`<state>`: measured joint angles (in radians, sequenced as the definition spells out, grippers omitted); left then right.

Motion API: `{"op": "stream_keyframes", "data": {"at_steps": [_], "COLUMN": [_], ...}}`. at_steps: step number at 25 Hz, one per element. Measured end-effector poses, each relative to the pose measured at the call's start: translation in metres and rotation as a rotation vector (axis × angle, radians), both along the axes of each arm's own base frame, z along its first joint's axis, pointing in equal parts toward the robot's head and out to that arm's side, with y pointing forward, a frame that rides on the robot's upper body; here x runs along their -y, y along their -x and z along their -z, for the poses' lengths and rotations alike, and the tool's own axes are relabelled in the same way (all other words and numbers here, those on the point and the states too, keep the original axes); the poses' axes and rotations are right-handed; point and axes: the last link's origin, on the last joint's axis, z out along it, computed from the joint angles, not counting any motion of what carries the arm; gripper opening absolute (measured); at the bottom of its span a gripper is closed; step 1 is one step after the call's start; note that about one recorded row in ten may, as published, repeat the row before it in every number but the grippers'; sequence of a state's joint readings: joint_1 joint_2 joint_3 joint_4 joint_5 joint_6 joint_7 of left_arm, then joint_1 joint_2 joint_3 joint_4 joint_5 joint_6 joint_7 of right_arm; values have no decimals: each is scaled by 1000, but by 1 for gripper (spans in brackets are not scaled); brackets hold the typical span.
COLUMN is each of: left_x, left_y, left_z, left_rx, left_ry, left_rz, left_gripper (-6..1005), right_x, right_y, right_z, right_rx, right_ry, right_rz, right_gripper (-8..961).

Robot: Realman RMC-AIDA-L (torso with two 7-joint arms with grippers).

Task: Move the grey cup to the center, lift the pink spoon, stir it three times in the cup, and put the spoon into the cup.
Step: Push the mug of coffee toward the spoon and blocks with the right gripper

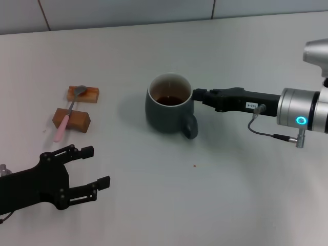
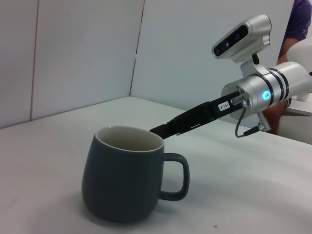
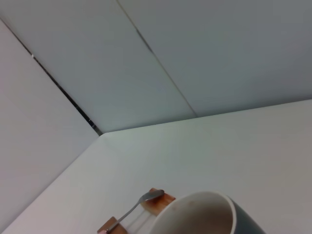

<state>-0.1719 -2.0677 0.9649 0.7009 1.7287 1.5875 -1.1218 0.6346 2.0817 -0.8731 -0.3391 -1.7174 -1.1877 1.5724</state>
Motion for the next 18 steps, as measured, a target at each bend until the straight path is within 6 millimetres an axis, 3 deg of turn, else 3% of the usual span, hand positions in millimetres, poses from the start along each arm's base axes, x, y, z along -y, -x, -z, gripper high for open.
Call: {"op": "stream_keyframes", "data": {"at_steps": [12,18], "left_x": [-1,-2], "left_y": [0,-1], "left_z": [0,0], "left_rx": [1,5], "left_ry": [-2,-8], "left_rz": [2,1], "left_gripper": [808,807], "right_x": [-5,-5], "right_y": [16,-8], "right_z": [8,-4], "right_rx": [14,81], "right_ry": [33,-61], "right_rz": [-56,-22], "right_gripper": [89,89]}}
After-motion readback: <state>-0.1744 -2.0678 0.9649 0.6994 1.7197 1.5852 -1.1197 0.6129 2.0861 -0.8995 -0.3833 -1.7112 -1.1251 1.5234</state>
